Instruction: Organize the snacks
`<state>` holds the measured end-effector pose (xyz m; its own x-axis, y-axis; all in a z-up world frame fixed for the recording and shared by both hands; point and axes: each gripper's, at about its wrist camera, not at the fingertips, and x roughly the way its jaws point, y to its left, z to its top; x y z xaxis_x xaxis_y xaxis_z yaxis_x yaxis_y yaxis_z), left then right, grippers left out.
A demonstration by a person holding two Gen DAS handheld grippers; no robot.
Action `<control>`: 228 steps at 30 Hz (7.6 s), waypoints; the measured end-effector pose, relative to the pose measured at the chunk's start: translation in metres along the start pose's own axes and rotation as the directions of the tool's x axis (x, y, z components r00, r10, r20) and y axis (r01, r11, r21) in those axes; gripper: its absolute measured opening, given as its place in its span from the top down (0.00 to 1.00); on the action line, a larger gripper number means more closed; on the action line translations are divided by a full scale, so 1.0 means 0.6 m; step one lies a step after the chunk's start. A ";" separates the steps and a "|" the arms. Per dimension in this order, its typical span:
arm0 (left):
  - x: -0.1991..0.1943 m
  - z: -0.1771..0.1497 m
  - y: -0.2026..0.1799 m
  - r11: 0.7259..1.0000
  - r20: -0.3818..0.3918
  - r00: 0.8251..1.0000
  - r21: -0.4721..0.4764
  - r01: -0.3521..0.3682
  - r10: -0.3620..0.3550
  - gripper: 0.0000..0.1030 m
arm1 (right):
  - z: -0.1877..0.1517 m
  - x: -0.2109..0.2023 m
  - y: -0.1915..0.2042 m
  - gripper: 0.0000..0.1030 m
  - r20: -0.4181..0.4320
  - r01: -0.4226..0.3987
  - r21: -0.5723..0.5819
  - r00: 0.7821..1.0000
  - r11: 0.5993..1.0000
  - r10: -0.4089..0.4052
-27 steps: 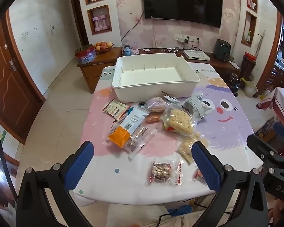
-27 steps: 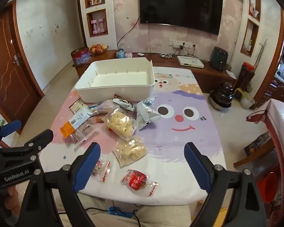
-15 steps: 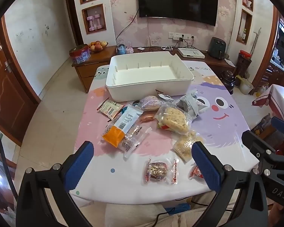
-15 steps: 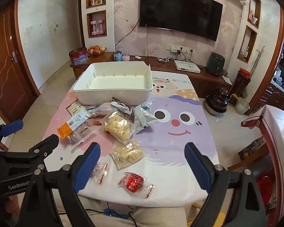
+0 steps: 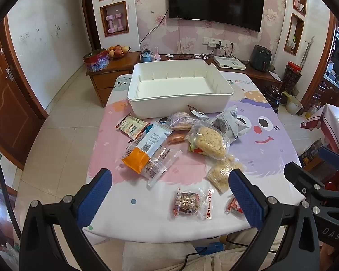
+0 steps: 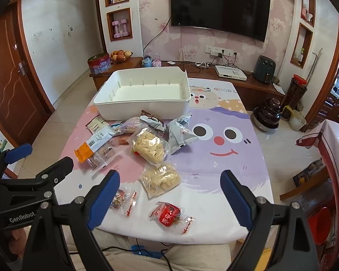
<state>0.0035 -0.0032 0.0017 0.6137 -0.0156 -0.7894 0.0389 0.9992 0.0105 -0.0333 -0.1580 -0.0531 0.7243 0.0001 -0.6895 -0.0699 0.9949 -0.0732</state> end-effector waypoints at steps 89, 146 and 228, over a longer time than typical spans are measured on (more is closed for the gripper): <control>0.237 -0.113 -0.015 0.973 -0.375 0.907 0.049 0.227 -0.193 0.00 | -0.124 0.186 -0.046 0.12 -0.264 -0.073 -0.189 0.964 0.979 0.021; 0.129 0.144 0.007 0.995 0.022 0.997 0.079 0.069 -0.071 0.59 | 0.160 0.159 -0.020 0.52 -0.025 -0.093 -0.112 0.996 0.989 0.091; -0.002 0.123 0.082 0.998 0.313 0.948 0.007 0.061 -0.060 0.01 | 0.145 0.056 -0.002 0.25 0.099 -0.084 -0.036 0.991 0.996 0.087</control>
<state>0.0631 0.0433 0.0483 0.8259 -0.0865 -0.5571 0.0819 0.9961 -0.0333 0.0504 -0.1507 -0.0135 0.7799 0.0969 -0.6184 -0.1552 0.9870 -0.0412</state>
